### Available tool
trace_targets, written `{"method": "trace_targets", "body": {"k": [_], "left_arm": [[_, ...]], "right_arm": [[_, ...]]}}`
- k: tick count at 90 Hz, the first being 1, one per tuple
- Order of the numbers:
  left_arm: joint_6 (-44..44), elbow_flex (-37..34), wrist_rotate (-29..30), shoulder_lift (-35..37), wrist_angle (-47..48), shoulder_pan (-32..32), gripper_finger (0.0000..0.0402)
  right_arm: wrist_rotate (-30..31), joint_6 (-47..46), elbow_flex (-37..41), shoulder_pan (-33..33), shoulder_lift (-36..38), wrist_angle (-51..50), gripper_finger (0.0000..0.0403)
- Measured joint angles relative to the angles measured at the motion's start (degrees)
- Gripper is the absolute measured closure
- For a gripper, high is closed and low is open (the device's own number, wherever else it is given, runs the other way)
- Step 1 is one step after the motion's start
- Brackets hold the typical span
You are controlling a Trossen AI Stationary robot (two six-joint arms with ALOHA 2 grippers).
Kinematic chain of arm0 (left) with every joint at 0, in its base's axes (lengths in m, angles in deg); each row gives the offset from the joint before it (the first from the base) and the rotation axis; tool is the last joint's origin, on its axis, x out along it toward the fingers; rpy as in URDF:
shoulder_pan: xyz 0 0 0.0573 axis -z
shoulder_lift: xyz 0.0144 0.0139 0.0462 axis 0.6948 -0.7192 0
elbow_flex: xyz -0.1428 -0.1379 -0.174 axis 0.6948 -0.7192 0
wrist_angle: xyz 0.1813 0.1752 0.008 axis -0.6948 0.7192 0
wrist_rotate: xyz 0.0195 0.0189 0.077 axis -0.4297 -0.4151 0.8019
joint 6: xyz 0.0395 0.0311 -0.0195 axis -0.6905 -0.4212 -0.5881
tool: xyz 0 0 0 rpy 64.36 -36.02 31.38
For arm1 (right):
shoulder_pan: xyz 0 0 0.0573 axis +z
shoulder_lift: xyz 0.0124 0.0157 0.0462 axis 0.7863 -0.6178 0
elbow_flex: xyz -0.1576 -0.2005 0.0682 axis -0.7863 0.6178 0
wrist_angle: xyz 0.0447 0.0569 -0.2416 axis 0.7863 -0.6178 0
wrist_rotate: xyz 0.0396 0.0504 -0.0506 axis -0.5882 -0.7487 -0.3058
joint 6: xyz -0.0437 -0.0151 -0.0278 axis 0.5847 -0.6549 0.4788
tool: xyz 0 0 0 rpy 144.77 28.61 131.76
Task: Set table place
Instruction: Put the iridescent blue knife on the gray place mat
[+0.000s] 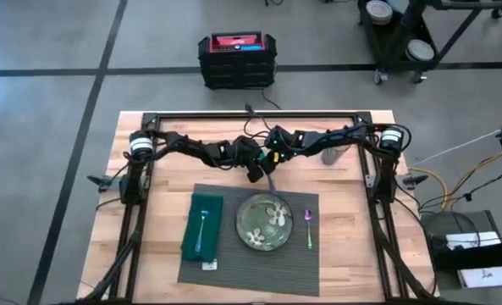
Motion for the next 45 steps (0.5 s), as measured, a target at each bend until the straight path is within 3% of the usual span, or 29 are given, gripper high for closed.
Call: {"method": "trace_targets", "body": {"k": [45], "left_arm": [[-2.90, -0.24, -1.32, 3.12, -0.63, -0.71, 0.0326]], "right_arm": [[-0.15, -0.85, 0.22, -0.64, 0.33, 0.66, 0.0403]]}}
